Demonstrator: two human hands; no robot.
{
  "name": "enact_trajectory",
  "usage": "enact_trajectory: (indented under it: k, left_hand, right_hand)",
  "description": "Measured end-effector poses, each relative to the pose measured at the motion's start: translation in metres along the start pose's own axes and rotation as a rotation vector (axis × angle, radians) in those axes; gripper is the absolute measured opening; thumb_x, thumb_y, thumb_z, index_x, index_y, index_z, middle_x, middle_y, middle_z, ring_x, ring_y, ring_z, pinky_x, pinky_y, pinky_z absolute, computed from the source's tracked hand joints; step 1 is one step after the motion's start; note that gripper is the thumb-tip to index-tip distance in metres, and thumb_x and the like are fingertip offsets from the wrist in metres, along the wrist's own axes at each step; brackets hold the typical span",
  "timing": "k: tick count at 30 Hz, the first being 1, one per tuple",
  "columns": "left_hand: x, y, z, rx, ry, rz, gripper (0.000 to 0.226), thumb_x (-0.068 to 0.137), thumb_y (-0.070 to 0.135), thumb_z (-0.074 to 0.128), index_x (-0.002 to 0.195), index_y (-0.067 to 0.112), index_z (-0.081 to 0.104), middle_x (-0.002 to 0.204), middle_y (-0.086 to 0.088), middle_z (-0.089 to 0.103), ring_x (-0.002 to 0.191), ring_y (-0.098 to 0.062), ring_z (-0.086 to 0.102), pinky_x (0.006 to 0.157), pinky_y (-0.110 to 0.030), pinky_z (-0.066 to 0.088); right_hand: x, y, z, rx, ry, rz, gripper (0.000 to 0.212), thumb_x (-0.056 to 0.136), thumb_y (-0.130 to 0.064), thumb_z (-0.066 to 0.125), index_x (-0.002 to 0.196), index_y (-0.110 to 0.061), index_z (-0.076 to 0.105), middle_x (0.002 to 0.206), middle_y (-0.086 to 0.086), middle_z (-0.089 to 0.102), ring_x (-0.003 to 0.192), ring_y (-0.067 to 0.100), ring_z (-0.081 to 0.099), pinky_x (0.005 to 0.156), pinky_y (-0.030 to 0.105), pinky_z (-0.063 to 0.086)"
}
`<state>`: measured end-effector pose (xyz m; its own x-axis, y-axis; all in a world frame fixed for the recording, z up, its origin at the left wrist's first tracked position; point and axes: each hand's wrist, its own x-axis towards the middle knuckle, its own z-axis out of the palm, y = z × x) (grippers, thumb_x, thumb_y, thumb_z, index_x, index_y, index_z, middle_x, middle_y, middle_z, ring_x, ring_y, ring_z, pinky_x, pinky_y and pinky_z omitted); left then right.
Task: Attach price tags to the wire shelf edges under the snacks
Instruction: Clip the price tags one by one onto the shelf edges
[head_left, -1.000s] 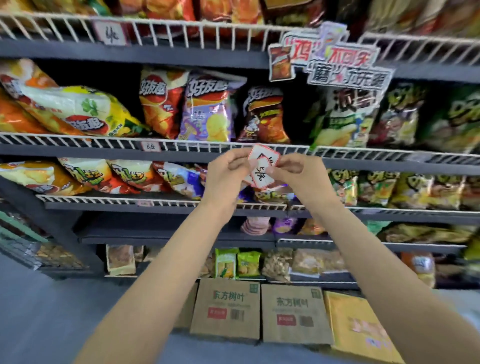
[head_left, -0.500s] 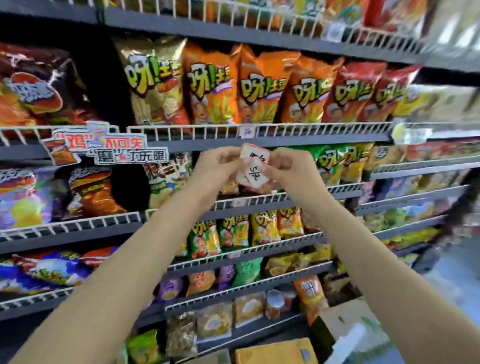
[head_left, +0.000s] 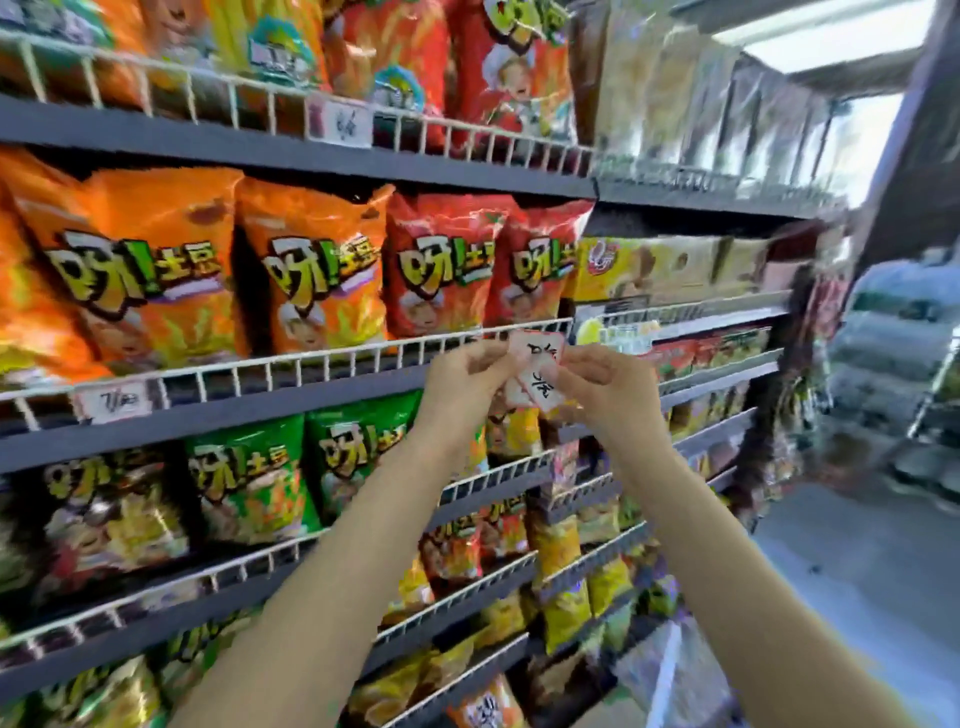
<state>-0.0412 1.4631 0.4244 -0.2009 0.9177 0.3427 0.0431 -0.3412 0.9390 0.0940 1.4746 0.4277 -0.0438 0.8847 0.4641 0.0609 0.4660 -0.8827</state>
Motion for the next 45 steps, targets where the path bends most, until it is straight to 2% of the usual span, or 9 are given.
enact_trajectory:
  k: [6, 14, 21, 24, 27, 31, 38, 42, 45]
  left_hand:
    - [0.069, -0.017, 0.128, 0.019, -0.018, 0.076, 0.01, 0.091, 0.014, 0.06, 0.082, 0.014, 0.064, 0.071, 0.0, 0.061, 0.053, 0.003, 0.058, 0.05, -0.012, 0.048]
    - [0.147, -0.046, 0.303, -0.164, 0.042, -0.045, 0.006, 0.083, 0.004, 0.066, 0.08, 0.008, 0.064, 0.066, 0.003, 0.067, 0.058, -0.01, 0.064, 0.054, -0.022, 0.054]
    - [0.211, -0.086, 0.415, -0.054, 0.057, -0.09, 0.011, 0.085, 0.018, 0.067, 0.078, 0.009, 0.066, 0.086, -0.014, 0.07, 0.074, -0.027, 0.068, 0.064, -0.032, 0.055]
    - [0.237, -0.109, 0.436, -0.018, 0.089, -0.092, 0.014, 0.083, 0.02, 0.067, 0.09, 0.007, 0.068, 0.091, -0.016, 0.071, 0.078, -0.03, 0.068, 0.072, -0.039, 0.056]
    - [0.265, -0.129, 0.448, -0.061, 0.155, -0.109, 0.008, 0.079, 0.013, 0.07, 0.085, 0.01, 0.065, 0.08, -0.009, 0.069, 0.069, -0.021, 0.066, 0.065, -0.031, 0.056]
    - [0.299, -0.149, 0.46, -0.176, 0.195, -0.121, 0.016, 0.081, -0.006, 0.065, 0.087, 0.009, 0.06, 0.086, -0.009, 0.067, 0.078, -0.019, 0.065, 0.067, -0.024, 0.058]
    - [0.34, -0.173, 0.493, -0.211, 0.22, -0.161, 0.025, 0.084, -0.01, 0.056, 0.107, -0.003, 0.062, 0.089, -0.008, 0.068, 0.074, -0.012, 0.067, 0.067, -0.017, 0.056]
    - [0.348, -0.185, 0.516, -0.081, 0.266, -0.167, 0.013, 0.088, -0.004, 0.057, 0.093, 0.006, 0.064, 0.086, -0.008, 0.068, 0.071, -0.013, 0.067, 0.064, -0.017, 0.056]
    - [0.349, -0.198, 0.537, 0.061, 0.309, -0.2, 0.015, 0.088, 0.0, 0.059, 0.084, 0.014, 0.063, 0.08, -0.006, 0.069, 0.067, -0.014, 0.067, 0.065, -0.02, 0.058]
  right_hand:
    - [0.079, 0.048, -0.106, 0.047, 0.074, 0.032, 0.008, 0.08, -0.014, 0.073, 0.083, -0.013, 0.066, 0.069, 0.002, 0.064, 0.06, 0.017, 0.06, 0.054, 0.025, 0.052]
    - [0.187, 0.099, -0.266, 0.057, -0.023, 0.064, 0.011, 0.082, -0.012, 0.071, 0.074, -0.015, 0.065, 0.069, 0.005, 0.064, 0.06, 0.02, 0.064, 0.057, 0.036, 0.059]
    - [0.27, 0.168, -0.372, -0.055, -0.095, 0.028, 0.016, 0.079, -0.013, 0.074, 0.094, -0.018, 0.069, 0.083, -0.001, 0.07, 0.078, 0.016, 0.066, 0.069, 0.031, 0.052]
    - [0.299, 0.195, -0.389, -0.053, -0.137, 0.04, 0.015, 0.08, -0.01, 0.073, 0.09, -0.021, 0.069, 0.076, -0.004, 0.07, 0.07, 0.012, 0.065, 0.063, 0.026, 0.051]
    - [0.329, 0.22, -0.394, -0.042, -0.176, 0.048, 0.016, 0.08, -0.01, 0.073, 0.091, -0.02, 0.068, 0.073, -0.006, 0.068, 0.067, 0.01, 0.064, 0.062, 0.026, 0.05]
    - [0.366, 0.247, -0.399, 0.002, -0.251, 0.035, 0.019, 0.08, -0.005, 0.072, 0.095, -0.015, 0.068, 0.077, -0.008, 0.068, 0.067, 0.0, 0.065, 0.06, 0.013, 0.051]
    - [0.42, 0.289, -0.42, 0.055, -0.36, 0.049, 0.026, 0.082, 0.002, 0.066, 0.088, -0.023, 0.065, 0.089, -0.002, 0.07, 0.085, 0.016, 0.068, 0.076, 0.032, 0.055]
    - [0.444, 0.315, -0.432, 0.067, -0.431, 0.07, 0.022, 0.085, 0.002, 0.063, 0.094, -0.018, 0.065, 0.092, 0.001, 0.07, 0.087, 0.016, 0.066, 0.072, 0.027, 0.053]
    - [0.456, 0.337, -0.442, 0.066, -0.494, 0.083, 0.02, 0.084, 0.0, 0.064, 0.094, -0.018, 0.065, 0.083, -0.009, 0.066, 0.078, 0.005, 0.063, 0.062, 0.012, 0.049]
